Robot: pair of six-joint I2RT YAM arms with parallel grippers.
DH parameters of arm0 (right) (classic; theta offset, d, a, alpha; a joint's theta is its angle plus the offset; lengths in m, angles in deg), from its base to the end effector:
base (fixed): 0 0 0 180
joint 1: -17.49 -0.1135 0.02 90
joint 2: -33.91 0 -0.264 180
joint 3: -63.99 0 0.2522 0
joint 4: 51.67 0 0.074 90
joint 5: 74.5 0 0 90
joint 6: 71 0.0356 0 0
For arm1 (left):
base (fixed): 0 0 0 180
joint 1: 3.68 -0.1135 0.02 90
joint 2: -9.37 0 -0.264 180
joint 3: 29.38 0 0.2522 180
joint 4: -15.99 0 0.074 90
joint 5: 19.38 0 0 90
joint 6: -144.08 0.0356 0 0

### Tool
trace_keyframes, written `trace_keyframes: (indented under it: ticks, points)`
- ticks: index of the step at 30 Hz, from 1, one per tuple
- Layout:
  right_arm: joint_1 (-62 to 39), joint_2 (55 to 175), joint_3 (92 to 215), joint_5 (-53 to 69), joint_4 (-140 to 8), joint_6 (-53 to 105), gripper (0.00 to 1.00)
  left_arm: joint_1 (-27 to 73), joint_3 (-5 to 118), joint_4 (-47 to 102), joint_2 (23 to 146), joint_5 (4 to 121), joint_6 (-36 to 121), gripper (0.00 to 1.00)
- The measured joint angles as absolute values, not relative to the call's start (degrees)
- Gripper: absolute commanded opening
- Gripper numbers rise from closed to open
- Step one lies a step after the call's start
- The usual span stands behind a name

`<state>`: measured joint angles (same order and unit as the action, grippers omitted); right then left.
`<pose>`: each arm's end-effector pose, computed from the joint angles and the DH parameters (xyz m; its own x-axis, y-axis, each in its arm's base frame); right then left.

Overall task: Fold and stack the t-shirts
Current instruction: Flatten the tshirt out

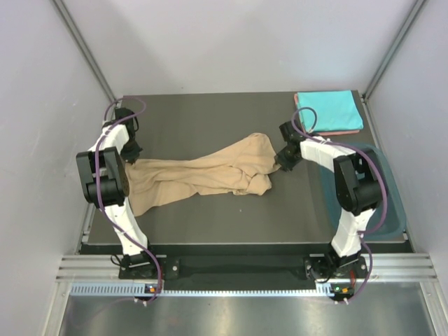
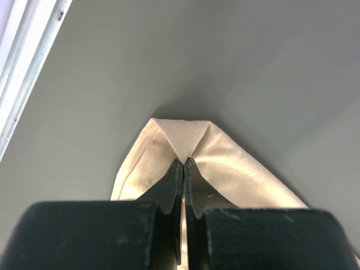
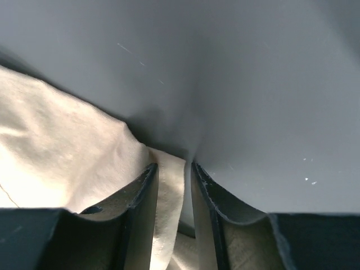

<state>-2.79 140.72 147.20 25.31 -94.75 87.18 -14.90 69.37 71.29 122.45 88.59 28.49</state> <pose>0.3498 0.1228 0.1651 -0.5785 0.7615 -0.2924 0.6962 0.6477 0.3093 0.3955 0.0897 0.1928 -0.7039 -0.5585 -0.4389 -0.6591 0.7439 0.1105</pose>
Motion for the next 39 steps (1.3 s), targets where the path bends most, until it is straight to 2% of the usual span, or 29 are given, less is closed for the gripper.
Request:
trace_keyframes:
  ticks: [2,3,4,12,21,27,28,31,32,33,36,39]
  points:
    - [-2.83,140.87,147.22,25.31,-94.81,87.51,0.24,-14.90,69.22,71.27,122.45,88.35,28.47,0.00]
    - [-2.87,140.89,147.22,25.35,-94.84,87.64,0.02,-14.90,69.17,71.27,122.45,88.18,28.47,0.00]
    - [-2.94,140.92,147.20,25.53,-94.90,87.40,0.00,-14.90,69.11,71.21,122.45,88.00,28.47,0.00]
    - [-2.59,138.84,147.20,30.05,-97.98,83.60,0.00,-14.25,68.58,70.86,122.45,83.83,28.47,0.00]
    - [-0.93,112.35,143.31,38.86,-102.31,73.13,0.00,-8.28,69.26,70.49,122.36,73.10,28.73,0.00]
    - [1.54,104.52,139.09,42.46,-105.83,68.91,0.00,-6.18,77.11,70.05,122.39,69.97,28.69,0.00]
    - [1.96,103.72,138.78,42.97,-106.31,68.27,0.00,-6.31,78.46,69.57,122.41,69.95,28.69,0.05]
    - [2.92,101.90,138.76,43.65,-107.08,66.83,0.00,-6.60,82.77,69.35,123.74,68.75,29.08,0.32]
    - [3.09,101.27,138.76,43.54,-107.05,66.44,0.00,-6.62,84.41,69.39,124.81,68.31,29.28,0.49]
    - [3.16,100.76,138.65,43.32,-106.99,66.09,0.00,-6.66,85.44,69.39,125.82,68.07,29.69,0.54]
    - [3.18,98.97,137.34,41.59,-106.40,65.43,0.00,-6.60,83.45,70.09,126.49,71.28,29.54,0.50]
    - [3.18,98.14,136.16,40.08,-106.16,65.02,0.00,-6.40,74.62,69.50,122.52,75.31,28.91,0.45]
